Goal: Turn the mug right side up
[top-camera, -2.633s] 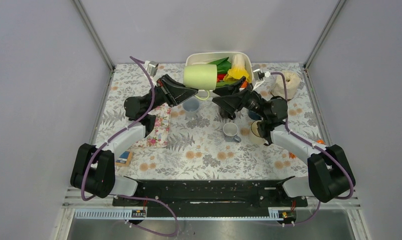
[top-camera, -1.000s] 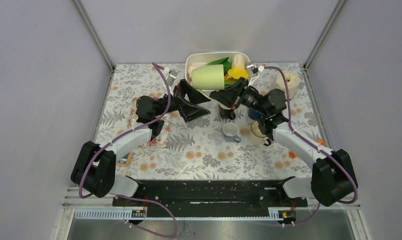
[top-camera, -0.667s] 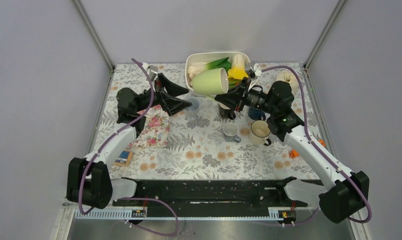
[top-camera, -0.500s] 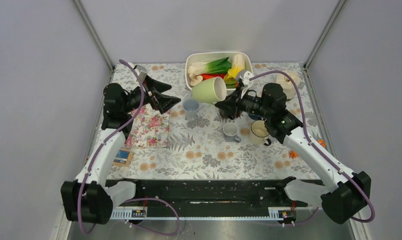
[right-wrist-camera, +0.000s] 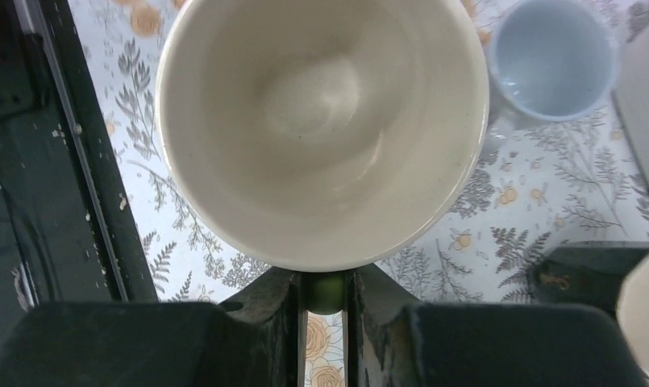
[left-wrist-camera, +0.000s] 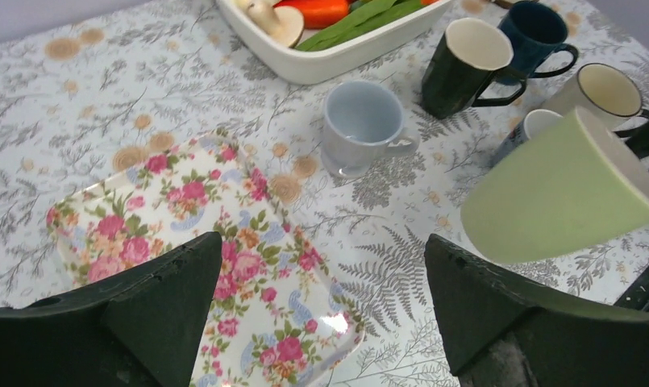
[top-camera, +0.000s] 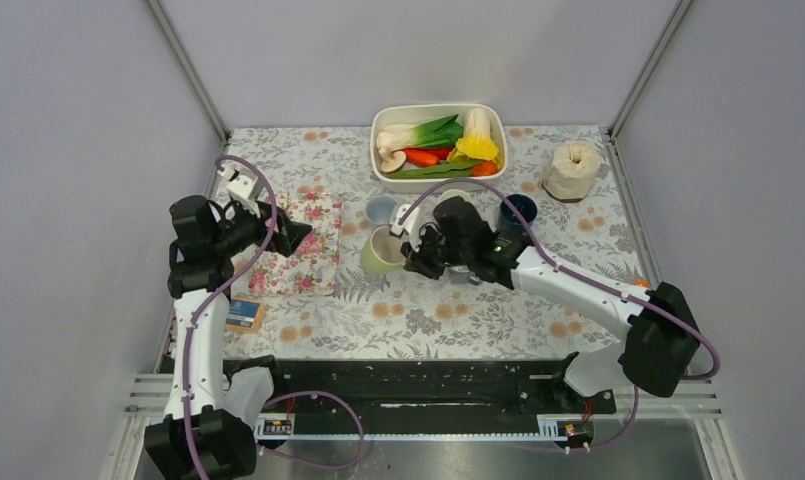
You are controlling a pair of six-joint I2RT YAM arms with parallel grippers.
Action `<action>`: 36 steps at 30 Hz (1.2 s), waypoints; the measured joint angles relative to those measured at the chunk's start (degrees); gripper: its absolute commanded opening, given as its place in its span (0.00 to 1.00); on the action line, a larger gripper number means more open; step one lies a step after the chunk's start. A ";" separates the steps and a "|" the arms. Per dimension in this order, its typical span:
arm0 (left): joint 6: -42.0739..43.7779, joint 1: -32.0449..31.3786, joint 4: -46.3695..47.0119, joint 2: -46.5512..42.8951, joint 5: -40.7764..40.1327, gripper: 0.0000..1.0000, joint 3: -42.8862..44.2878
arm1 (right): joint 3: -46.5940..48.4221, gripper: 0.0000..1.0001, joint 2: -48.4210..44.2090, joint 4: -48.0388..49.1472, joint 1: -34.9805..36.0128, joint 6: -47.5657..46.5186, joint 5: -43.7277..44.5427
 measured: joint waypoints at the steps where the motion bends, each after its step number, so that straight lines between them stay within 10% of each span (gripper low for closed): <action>1: 0.76 0.63 -1.25 0.00 -0.13 0.99 -0.04 | 0.00 0.00 1.14 -0.50 1.36 -0.85 1.33; 36: 5.29 3.58 -7.74 -0.87 0.15 0.99 -0.04 | 9.77 0.00 20.96 -9.14 8.76 -6.54 17.97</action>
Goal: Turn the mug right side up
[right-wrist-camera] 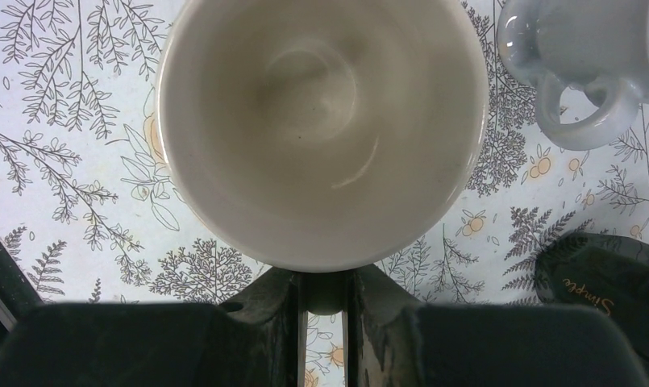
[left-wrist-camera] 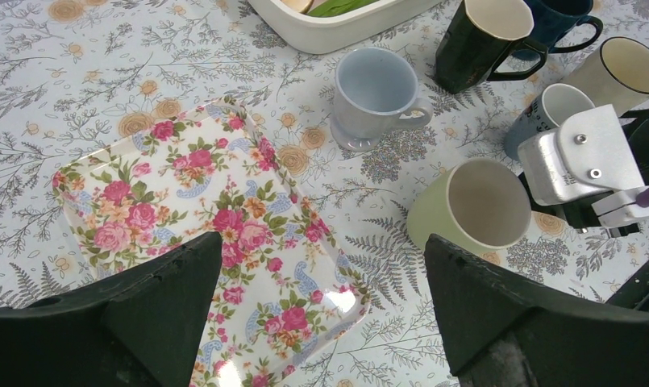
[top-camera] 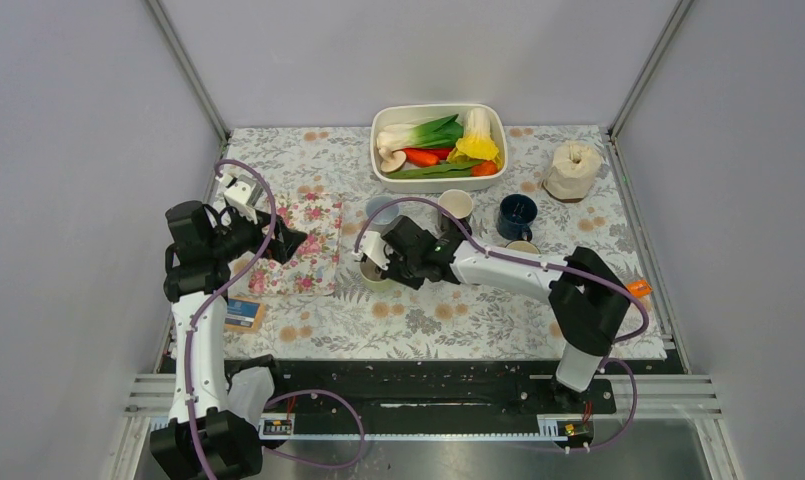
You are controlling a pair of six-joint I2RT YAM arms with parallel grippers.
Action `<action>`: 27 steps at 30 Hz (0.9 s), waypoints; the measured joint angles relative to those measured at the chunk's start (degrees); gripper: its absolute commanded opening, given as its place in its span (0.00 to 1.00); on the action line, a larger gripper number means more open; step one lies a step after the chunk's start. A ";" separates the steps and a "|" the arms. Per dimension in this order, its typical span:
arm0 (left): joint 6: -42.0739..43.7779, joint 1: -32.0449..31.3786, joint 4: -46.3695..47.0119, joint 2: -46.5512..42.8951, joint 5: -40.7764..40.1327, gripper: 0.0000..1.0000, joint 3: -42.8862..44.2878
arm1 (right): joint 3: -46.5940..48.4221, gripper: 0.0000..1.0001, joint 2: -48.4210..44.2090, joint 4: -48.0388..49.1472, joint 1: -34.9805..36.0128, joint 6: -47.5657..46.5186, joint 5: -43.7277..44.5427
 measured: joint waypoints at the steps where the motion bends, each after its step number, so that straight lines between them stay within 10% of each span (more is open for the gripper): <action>1: 0.00 0.00 0.00 0.00 0.07 0.99 0.00 | 0.31 0.00 0.26 -0.22 0.02 -0.02 0.00; 20: 0.04 0.00 0.00 0.00 0.81 0.99 0.00 | 3.13 0.03 3.67 -1.95 0.39 -0.57 3.93; 27: 0.04 0.00 0.00 0.00 1.20 0.99 0.00 | 3.82 0.34 4.17 -2.01 0.39 -0.63 4.85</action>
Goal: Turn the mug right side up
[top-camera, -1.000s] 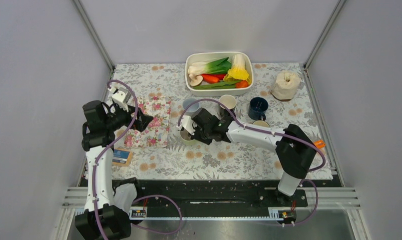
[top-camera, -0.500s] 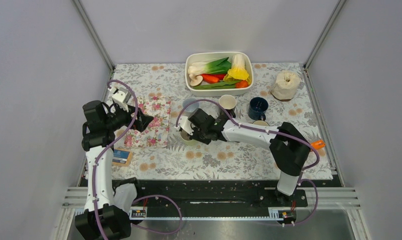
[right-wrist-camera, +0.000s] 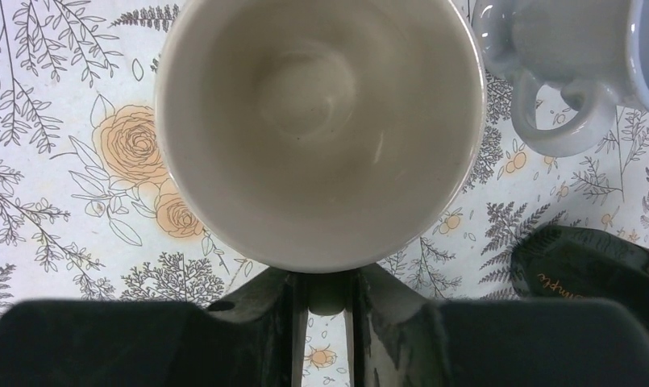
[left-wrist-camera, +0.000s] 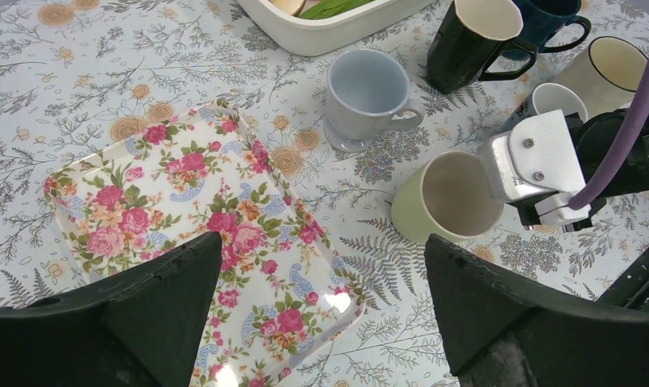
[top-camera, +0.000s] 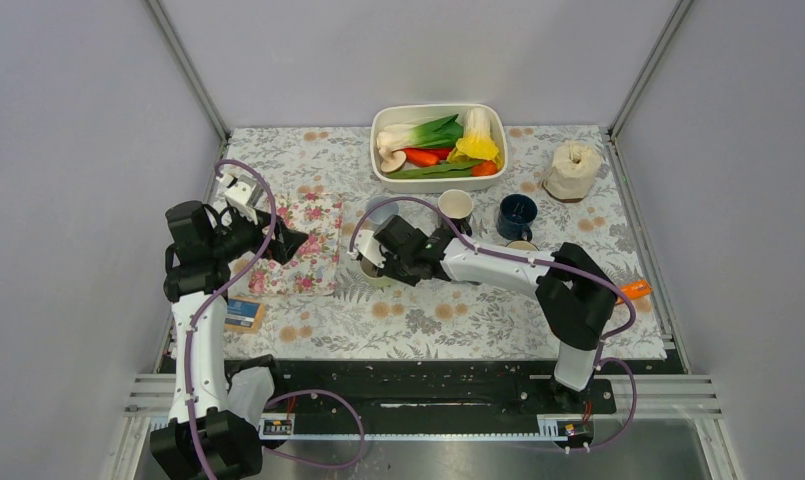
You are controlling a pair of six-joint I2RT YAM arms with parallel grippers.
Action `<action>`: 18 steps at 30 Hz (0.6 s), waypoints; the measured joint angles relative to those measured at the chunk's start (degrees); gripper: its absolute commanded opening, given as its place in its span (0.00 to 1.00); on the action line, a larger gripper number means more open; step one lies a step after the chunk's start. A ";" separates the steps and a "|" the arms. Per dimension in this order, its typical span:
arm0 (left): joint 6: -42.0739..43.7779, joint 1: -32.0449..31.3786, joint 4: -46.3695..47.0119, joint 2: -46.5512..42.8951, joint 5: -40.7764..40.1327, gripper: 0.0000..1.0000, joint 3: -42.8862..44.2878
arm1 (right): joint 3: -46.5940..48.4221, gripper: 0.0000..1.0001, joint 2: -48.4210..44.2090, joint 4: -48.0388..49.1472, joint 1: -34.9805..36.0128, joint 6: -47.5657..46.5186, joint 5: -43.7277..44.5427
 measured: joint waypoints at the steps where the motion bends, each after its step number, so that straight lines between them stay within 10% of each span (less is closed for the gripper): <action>1: 0.00 0.00 0.00 0.00 0.02 0.99 0.00 | 0.07 0.39 0.04 -0.09 0.00 0.07 0.02; 13: -0.02 0.00 0.00 0.00 0.20 0.99 0.00 | 2.51 0.98 -0.02 -0.85 0.04 -0.55 0.07; 18: -0.02 0.00 0.00 0.00 0.20 0.99 0.00 | 2.78 0.99 -3.93 -3.39 0.04 -1.22 0.31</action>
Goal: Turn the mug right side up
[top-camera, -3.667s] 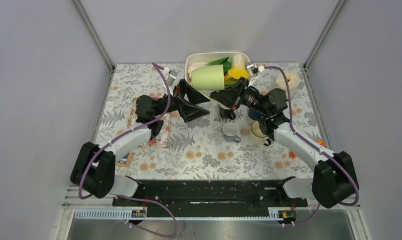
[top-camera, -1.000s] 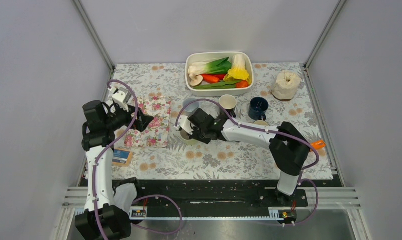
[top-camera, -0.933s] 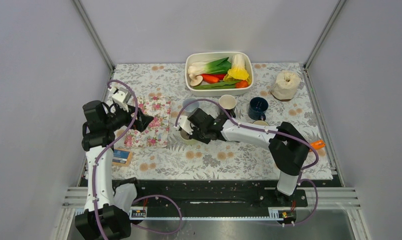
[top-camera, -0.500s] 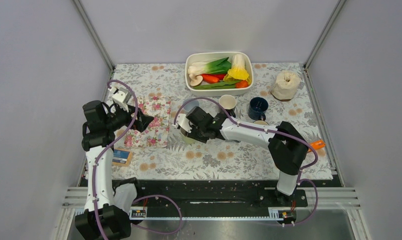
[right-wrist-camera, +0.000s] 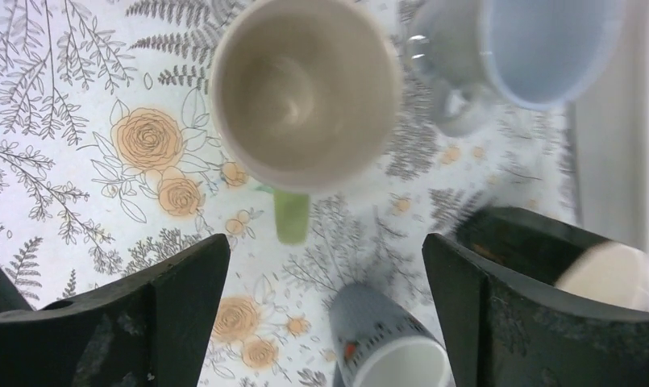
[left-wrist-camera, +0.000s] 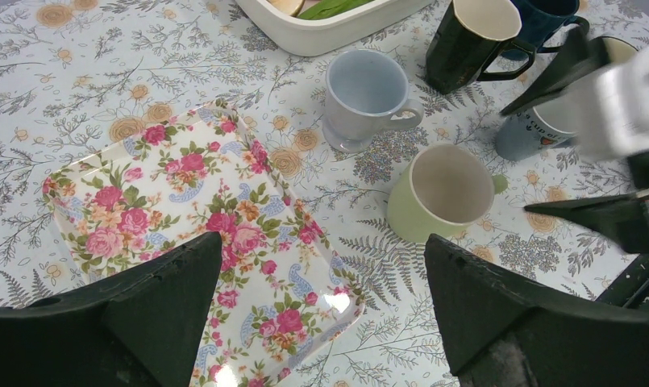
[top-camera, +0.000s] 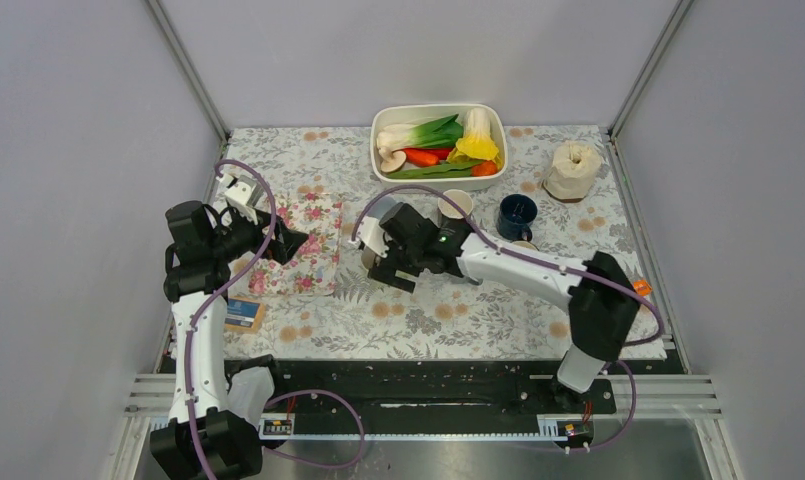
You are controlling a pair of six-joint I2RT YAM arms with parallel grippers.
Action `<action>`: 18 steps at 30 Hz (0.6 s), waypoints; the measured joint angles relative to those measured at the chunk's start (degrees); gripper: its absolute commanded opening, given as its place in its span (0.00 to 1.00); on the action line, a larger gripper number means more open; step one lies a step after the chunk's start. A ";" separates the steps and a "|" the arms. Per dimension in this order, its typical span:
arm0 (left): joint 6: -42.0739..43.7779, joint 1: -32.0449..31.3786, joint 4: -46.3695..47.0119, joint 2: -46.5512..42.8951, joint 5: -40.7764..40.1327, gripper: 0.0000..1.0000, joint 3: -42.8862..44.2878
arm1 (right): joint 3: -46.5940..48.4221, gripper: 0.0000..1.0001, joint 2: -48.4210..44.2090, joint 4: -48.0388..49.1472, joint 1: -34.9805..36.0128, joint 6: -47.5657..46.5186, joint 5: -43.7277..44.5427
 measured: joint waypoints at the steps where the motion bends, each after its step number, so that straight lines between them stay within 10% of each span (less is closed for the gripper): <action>1: 0.00 0.00 0.00 0.00 -0.02 0.99 0.00 | 0.00 0.99 -1.68 -0.46 0.02 -0.20 0.48; 9: 0.00 0.00 -0.02 -0.42 -0.59 0.99 0.00 | -2.25 0.99 -25.75 -1.46 -2.62 -2.08 4.31; 18: 0.00 0.00 -0.02 -0.76 -2.32 0.99 0.00 | -2.54 0.99 -42.29 -4.42 -30.49 -0.35 -3.61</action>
